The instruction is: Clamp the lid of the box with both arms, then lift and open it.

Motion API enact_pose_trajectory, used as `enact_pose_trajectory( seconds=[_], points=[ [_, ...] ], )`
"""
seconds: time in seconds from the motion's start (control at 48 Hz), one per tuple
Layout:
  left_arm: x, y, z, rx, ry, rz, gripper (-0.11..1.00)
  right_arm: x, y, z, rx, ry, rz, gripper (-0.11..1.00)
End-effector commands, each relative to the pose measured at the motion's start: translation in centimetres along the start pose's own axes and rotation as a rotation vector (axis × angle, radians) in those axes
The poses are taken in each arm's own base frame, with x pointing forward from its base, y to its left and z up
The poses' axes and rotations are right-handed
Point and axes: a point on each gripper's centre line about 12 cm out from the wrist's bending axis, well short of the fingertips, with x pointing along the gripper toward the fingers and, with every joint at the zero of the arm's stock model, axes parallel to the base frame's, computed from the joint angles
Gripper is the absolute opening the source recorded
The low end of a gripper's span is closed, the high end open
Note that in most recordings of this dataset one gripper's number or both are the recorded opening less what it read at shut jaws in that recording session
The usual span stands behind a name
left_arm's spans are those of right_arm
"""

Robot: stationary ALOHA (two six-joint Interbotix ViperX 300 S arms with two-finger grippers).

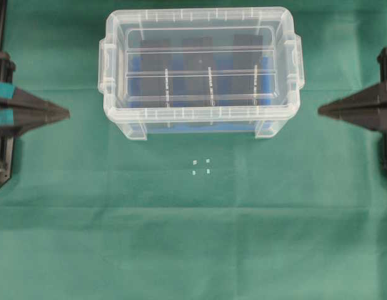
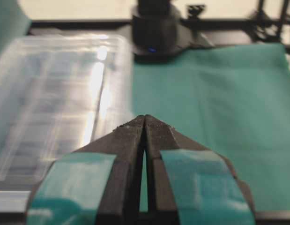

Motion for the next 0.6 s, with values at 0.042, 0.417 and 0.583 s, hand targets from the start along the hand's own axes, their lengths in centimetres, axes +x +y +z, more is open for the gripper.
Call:
enact_pose_trajectory(
  seconds=[0.042,0.417,0.583],
  points=[
    [0.0,1.6,1.7,0.006,-0.033,0.079,0.00,0.2,-2.1,1.3,0.009,-0.024,-0.095,-0.02],
    [-0.2,5.4,1.3,0.043,0.096,0.269,0.00,0.0,-8.0,0.8,0.038,0.035,-0.354,-0.02],
    [-0.1,6.3,1.3,0.042,0.113,0.308,0.00,-0.2,-9.1,1.0,0.037,0.036,-0.400,-0.02]
  ],
)
